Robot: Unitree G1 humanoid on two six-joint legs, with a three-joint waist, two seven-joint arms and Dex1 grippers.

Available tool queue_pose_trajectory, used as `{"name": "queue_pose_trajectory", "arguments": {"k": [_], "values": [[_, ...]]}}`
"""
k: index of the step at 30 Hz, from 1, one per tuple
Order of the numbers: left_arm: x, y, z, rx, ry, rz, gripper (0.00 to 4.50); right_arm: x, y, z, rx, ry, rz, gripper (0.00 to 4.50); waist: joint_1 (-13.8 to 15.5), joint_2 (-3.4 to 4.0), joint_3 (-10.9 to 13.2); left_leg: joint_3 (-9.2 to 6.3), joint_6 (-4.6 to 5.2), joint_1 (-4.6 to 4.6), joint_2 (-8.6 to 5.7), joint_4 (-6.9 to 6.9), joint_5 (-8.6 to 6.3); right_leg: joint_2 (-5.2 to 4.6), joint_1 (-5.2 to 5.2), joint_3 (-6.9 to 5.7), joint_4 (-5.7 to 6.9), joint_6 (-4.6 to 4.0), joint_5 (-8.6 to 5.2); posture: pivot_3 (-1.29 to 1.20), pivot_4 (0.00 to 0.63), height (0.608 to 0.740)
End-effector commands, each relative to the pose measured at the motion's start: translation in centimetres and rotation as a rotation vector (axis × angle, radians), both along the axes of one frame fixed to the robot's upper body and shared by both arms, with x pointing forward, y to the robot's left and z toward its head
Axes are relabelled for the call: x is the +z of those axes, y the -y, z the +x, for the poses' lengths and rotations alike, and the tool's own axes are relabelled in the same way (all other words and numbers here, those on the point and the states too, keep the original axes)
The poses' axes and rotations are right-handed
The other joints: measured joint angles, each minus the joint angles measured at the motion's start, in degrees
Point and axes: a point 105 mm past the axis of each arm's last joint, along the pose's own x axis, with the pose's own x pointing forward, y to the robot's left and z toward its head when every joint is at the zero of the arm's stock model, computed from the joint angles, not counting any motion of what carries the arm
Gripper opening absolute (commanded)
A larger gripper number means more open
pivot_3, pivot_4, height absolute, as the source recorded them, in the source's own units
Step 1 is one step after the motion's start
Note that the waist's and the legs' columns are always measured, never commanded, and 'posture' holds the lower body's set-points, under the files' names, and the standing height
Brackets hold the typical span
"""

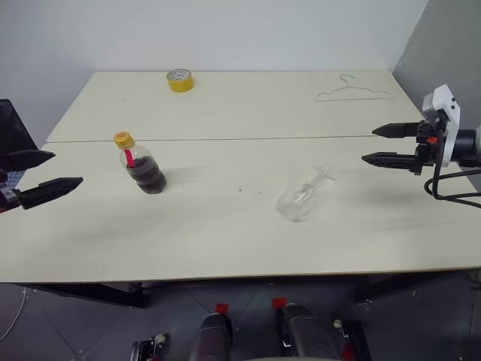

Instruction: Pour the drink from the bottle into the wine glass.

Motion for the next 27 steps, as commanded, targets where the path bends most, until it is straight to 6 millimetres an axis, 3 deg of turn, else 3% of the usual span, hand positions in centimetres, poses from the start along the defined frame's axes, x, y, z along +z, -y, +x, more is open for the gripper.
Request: {"name": "queue_pose_trajectory", "arguments": {"k": [1,15,23,27], "values": [[1.5,0.2,0.0,-0.004,0.069,0.004,4.47,1.7,0.2,-0.2,-0.002,0.059,-0.014,4.50,0.0,0.00,0.0,0.00,0.00,0.00,0.00,0.00,0.00,0.01,0.00,0.00,0.00,0.04,0.02,0.00,0.150,0.740],[1.2,-0.4,0.0,0.028,0.070,-0.016,4.47,1.8,-0.3,-0.4,0.027,0.052,-0.016,4.50,0.0,0.00,0.0,0.05,0.00,0.00,-0.01,0.00,0.00,0.03,-0.02,0.05,0.01,0.10,0.06,0.00,0.150,0.740],[0.8,-0.6,0.2,0.038,0.070,-0.050,4.47,2.4,-1.5,-0.9,0.089,0.069,-0.015,4.50,0.0,0.00,0.0,0.04,0.00,0.00,0.00,0.00,0.00,0.04,-0.03,0.05,0.03,0.13,0.08,0.00,0.150,0.740],[-1.0,-1.2,1.6,0.126,0.082,-0.001,4.47,2.7,-2.7,-1.3,0.140,0.078,-0.006,4.50,0.0,0.00,0.0,0.04,0.00,0.02,0.01,0.01,0.00,0.03,-0.02,0.06,0.05,0.14,0.08,0.00,0.150,0.740]]}}
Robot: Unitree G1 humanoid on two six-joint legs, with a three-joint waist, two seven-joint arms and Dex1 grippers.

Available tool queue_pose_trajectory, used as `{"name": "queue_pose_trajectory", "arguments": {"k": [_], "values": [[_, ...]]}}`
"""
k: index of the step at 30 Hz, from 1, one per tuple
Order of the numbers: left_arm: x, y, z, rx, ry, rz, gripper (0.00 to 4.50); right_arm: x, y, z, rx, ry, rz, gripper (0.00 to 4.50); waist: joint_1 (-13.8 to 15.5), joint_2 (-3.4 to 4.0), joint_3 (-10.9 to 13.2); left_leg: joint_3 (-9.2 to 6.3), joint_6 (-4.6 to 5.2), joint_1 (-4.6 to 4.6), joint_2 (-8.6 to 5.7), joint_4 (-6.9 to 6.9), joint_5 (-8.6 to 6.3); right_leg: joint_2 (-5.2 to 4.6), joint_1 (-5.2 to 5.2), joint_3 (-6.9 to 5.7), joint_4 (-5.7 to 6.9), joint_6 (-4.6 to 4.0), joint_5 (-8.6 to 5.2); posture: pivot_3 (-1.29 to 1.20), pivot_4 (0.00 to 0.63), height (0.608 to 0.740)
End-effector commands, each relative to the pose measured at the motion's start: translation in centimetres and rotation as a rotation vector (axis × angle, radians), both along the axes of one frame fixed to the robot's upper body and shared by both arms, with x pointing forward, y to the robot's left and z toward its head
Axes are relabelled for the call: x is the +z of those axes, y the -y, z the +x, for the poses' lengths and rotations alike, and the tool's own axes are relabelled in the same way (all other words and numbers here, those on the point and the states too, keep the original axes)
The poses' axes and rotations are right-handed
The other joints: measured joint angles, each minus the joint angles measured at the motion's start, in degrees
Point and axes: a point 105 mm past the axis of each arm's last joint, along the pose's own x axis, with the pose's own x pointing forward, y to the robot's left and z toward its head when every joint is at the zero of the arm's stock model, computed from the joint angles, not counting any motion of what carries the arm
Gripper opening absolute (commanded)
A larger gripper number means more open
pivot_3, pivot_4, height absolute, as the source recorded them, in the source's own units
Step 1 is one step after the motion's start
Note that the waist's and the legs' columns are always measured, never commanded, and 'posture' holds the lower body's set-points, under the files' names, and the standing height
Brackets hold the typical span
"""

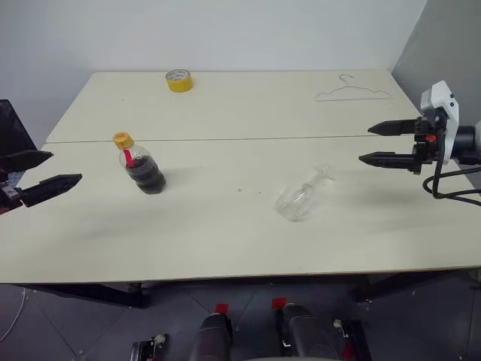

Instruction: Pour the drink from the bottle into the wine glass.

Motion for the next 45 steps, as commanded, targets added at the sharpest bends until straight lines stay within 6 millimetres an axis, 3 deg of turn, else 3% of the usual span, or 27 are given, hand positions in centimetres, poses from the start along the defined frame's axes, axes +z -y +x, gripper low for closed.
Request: {"name": "queue_pose_trajectory", "arguments": {"k": [1,6,18,34,45], "values": [[-0.7,-0.1,1.2,0.063,0.049,0.053,4.47,1.9,-1.9,-0.9,0.093,0.058,0.010,4.50,0.0,0.00,0.0,0.00,0.00,0.00,-0.01,0.01,0.00,0.00,0.00,0.00,0.00,0.01,0.01,0.00,0.150,0.740],[-2.6,1.5,3.1,0.104,0.135,-0.063,4.47,2.1,-4.8,-2.1,0.203,0.068,0.007,4.50,0.1,-0.02,0.0,-0.02,0.00,-0.05,0.03,0.22,0.00,0.05,0.03,0.02,0.08,0.07,0.05,0.00,0.150,0.740],[-6.1,3.4,4.8,0.109,0.110,-0.160,4.47,2.8,-12.4,-6.2,0.504,0.095,0.013,4.50,0.2,-0.08,0.0,-0.10,-0.02,-0.09,0.06,0.82,-0.03,0.04,0.24,0.05,0.10,0.23,0.22,0.00,0.150,0.740],[-7.8,4.6,8.3,0.138,0.107,-0.239,4.47,2.8,-12.6,-5.8,0.489,0.100,0.002,4.50,1.3,-0.13,-0.1,-0.08,-0.02,-0.13,-0.01,0.84,-0.03,0.08,0.24,0.06,0.04,0.37,0.35,0.00,0.150,0.740],[-8.0,5.6,9.0,0.092,0.078,-0.261,4.47,2.6,-12.5,-5.8,0.471,0.096,0.003,4.50,1.3,-0.14,-0.1,-0.06,-0.02,-0.14,0.00,0.83,-0.04,0.09,0.23,0.08,0.00,0.35,0.37,0.00,0.150,0.740]]}}
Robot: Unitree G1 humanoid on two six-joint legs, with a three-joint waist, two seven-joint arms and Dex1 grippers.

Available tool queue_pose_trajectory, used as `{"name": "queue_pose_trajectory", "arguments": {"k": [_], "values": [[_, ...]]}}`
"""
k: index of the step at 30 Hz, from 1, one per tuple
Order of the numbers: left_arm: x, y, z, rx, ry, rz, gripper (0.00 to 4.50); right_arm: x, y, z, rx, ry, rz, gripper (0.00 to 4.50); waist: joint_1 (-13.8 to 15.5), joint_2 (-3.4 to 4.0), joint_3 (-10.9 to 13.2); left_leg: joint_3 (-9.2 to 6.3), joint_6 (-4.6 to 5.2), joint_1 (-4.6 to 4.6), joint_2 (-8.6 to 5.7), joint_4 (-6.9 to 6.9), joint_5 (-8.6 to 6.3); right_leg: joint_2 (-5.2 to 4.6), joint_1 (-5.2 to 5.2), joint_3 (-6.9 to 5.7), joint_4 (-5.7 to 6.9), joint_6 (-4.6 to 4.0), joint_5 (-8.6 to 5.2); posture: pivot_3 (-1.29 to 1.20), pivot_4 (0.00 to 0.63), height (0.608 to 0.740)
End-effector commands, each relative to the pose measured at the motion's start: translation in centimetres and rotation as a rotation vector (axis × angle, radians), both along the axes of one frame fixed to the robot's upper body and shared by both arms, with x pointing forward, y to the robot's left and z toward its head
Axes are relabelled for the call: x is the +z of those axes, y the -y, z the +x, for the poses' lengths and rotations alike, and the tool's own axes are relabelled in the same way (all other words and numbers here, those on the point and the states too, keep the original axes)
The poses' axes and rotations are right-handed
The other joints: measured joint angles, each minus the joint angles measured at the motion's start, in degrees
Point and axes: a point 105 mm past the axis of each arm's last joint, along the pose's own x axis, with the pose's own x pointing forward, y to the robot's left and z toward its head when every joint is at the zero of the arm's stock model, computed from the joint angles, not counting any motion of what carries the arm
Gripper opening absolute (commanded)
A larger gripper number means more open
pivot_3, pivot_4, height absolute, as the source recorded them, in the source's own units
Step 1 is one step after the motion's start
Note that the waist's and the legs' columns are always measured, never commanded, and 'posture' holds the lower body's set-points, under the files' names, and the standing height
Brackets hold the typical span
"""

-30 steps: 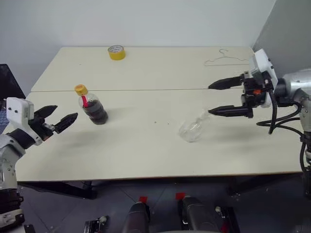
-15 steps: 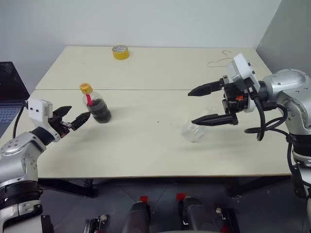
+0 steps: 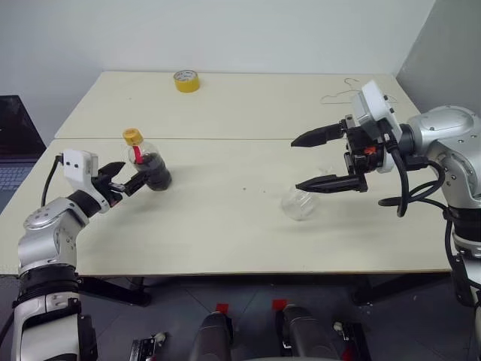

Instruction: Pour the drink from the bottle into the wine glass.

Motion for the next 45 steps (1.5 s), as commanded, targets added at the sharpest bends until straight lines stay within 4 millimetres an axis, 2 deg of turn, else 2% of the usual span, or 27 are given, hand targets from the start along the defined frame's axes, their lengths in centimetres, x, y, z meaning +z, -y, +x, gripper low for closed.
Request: {"name": "queue_pose_trajectory", "arguments": {"k": [1,8,17,26,30,38,45], "values": [[1.1,0.4,0.3,-0.017,0.038,0.027,4.47,0.9,0.1,-0.3,-0.003,0.043,-0.001,4.50,0.0,0.00,0.0,-0.01,0.00,0.00,0.00,0.00,0.00,0.00,0.00,0.00,0.00,0.00,0.00,0.00,0.150,0.740],[0.6,0.3,1.0,0.027,0.036,0.163,4.47,0.9,0.0,-0.2,-0.008,0.042,0.001,4.50,0.0,0.00,0.0,-0.01,0.00,0.00,-0.01,0.01,0.00,-0.01,0.01,0.00,0.00,-0.01,0.00,0.00,0.150,0.740],[1.2,2.0,2.0,0.006,0.045,0.161,4.47,0.7,-0.3,-0.1,-0.005,0.037,0.006,4.50,0.0,0.00,0.0,0.00,0.00,-0.01,-0.02,0.00,0.00,0.00,0.00,0.01,-0.02,0.00,0.00,0.00,0.150,0.740],[0.8,2.6,3.2,0.023,0.043,0.211,4.47,0.6,-0.3,0.0,-0.008,0.035,0.007,4.50,0.1,0.00,0.0,-0.01,0.00,-0.02,-0.03,0.00,0.00,0.00,0.00,0.00,-0.01,0.02,0.01,0.00,0.150,0.740],[0.7,2.8,3.6,0.030,0.057,0.178,4.47,0.6,-0.2,0.0,-0.012,0.035,0.006,4.50,0.1,0.00,0.0,-0.02,0.00,-0.02,-0.03,0.00,0.00,0.00,0.00,0.00,-0.03,0.02,0.01,0.00,0.150,0.740],[-1.3,3.0,3.8,0.050,0.059,0.070,4.47,0.6,-0.2,0.0,-0.015,0.036,-0.001,4.50,0.1,-0.01,0.0,-0.02,0.00,-0.03,-0.04,0.00,0.00,0.00,0.01,-0.01,-0.03,0.02,0.01,0.00,0.150,0.740],[-2.0,3.4,4.1,0.061,0.086,0.038,4.47,0.7,-0.2,0.0,-0.021,0.034,-0.007,4.50,0.1,-0.01,0.0,-0.02,0.00,-0.05,-0.05,0.00,0.00,0.00,0.01,0.00,-0.04,0.04,0.02,0.00,0.150,0.740]]}}
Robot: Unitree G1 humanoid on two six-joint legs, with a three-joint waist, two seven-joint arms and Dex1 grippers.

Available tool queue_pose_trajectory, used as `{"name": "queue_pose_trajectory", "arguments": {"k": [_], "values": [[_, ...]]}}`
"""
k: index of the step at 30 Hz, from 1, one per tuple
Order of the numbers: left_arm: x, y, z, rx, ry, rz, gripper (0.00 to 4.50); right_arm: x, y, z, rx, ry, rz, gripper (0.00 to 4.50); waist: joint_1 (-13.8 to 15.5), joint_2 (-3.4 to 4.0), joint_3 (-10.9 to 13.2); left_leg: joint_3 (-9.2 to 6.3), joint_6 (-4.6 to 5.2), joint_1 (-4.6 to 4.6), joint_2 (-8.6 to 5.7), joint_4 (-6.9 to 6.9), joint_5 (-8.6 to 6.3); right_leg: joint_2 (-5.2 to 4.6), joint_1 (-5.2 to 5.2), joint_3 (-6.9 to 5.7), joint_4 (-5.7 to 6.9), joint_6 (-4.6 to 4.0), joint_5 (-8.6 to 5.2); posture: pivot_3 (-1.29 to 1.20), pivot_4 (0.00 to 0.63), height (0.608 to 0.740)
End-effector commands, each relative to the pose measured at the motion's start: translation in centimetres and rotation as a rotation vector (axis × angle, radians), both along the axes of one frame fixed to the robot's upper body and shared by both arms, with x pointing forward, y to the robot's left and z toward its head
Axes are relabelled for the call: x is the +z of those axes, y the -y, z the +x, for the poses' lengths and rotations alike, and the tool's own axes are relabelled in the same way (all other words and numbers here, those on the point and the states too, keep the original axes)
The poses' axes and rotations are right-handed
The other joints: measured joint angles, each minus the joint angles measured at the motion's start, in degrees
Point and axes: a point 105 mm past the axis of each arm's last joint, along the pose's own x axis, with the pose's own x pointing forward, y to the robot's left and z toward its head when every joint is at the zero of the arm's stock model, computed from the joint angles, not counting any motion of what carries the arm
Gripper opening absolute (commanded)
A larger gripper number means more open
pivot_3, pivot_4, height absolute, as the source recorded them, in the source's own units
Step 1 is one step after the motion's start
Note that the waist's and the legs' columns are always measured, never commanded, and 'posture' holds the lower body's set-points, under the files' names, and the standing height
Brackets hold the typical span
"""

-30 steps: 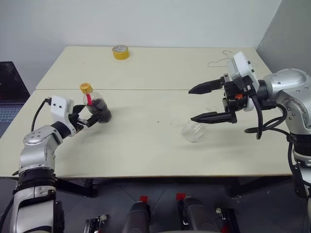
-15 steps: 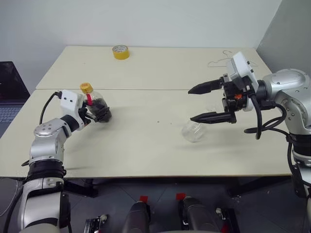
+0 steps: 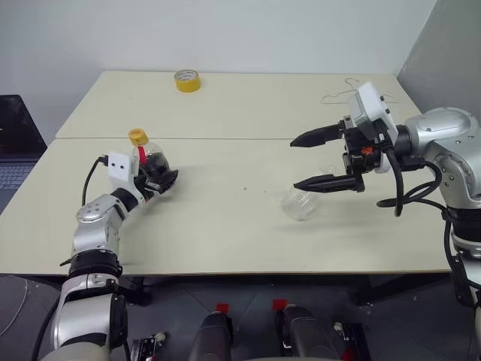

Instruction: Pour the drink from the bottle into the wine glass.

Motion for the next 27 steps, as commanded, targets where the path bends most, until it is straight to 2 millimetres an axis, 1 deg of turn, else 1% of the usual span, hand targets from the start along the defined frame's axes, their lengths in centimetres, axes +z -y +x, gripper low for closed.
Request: {"name": "queue_pose_trajectory", "arguments": {"k": [1,5,9,12,14,21,22,24,25,27], "values": [[1.5,-0.4,0.4,0.018,0.069,-0.002,4.47,0.9,0.0,-0.2,-0.005,0.042,-0.007,4.50,0.0,0.00,0.0,0.00,0.00,0.00,0.00,0.00,0.00,0.00,0.00,0.00,0.00,0.00,0.00,0.00,0.150,0.740],[0.8,-0.7,0.4,0.035,0.057,0.008,4.47,1.0,0.2,-0.2,-0.016,0.043,-0.011,4.50,0.0,0.00,0.0,-0.01,0.00,0.00,0.00,0.00,0.00,0.01,0.00,0.00,0.00,0.00,0.00,0.00,0.150,0.740],[0.6,-0.6,0.5,0.039,0.060,-0.006,4.47,1.0,0.3,-0.2,-0.021,0.043,-0.011,4.50,0.0,0.00,0.0,-0.01,0.00,0.00,0.00,0.00,0.00,0.01,0.00,-0.01,0.00,0.00,0.00,0.00,0.150,0.740],[0.5,-0.6,0.5,0.045,0.063,-0.007,3.87,1.0,0.3,-0.2,-0.024,0.042,-0.011,4.50,0.0,0.00,0.0,-0.01,0.00,0.00,0.01,0.00,0.00,0.01,0.00,-0.01,0.00,0.00,0.00,0.00,0.150,0.740],[0.6,-0.6,0.5,0.045,0.065,-0.006,3.30,1.0,0.2,-0.3,-0.024,0.041,-0.011,4.50,0.0,0.00,0.0,-0.01,0.00,0.00,0.01,0.00,0.00,0.01,0.00,-0.01,0.00,0.00,0.00,0.00,0.150,0.740],[0.7,0.2,0.3,-0.006,0.075,0.007,3.30,0.9,0.1,-0.3,-0.020,0.040,-0.011,4.50,0.0,0.00,0.0,-0.01,0.00,-0.01,0.00,0.00,0.00,0.01,0.00,-0.01,-0.01,0.00,0.00,0.00,0.150,0.740],[0.6,0.6,0.3,-0.026,0.072,0.013,3.30,0.9,0.0,-0.2,-0.018,0.041,-0.008,4.50,0.0,0.00,0.0,-0.01,0.00,-0.02,0.00,0.00,0.00,0.01,0.00,-0.01,-0.02,0.00,0.00,0.00,0.150,0.740],[0.3,2.3,0.0,-0.098,0.064,0.020,3.30,1.1,-0.7,0.1,-0.019,0.058,0.024,4.50,0.0,0.00,0.0,-0.01,0.00,-0.02,0.00,-0.01,0.00,0.00,0.00,-0.01,-0.03,0.00,0.00,0.00,0.150,0.740],[0.2,2.8,0.0,-0.119,0.063,0.020,3.30,1.1,-1.0,0.2,-0.022,0.064,0.036,4.50,0.0,0.00,0.0,-0.01,0.00,-0.02,0.00,-0.02,0.00,0.00,0.00,0.00,-0.04,0.00,0.00,0.00,0.150,0.740],[0.1,4.8,-0.3,-0.182,0.065,0.023,3.30,1.1,-2.0,0.9,-0.049,0.083,0.082,4.50,0.0,-0.01,0.0,-0.02,0.00,-0.03,0.00,-0.02,0.00,0.01,0.00,-0.01,-0.03,0.00,0.00,0.00,0.150,0.740]]}}
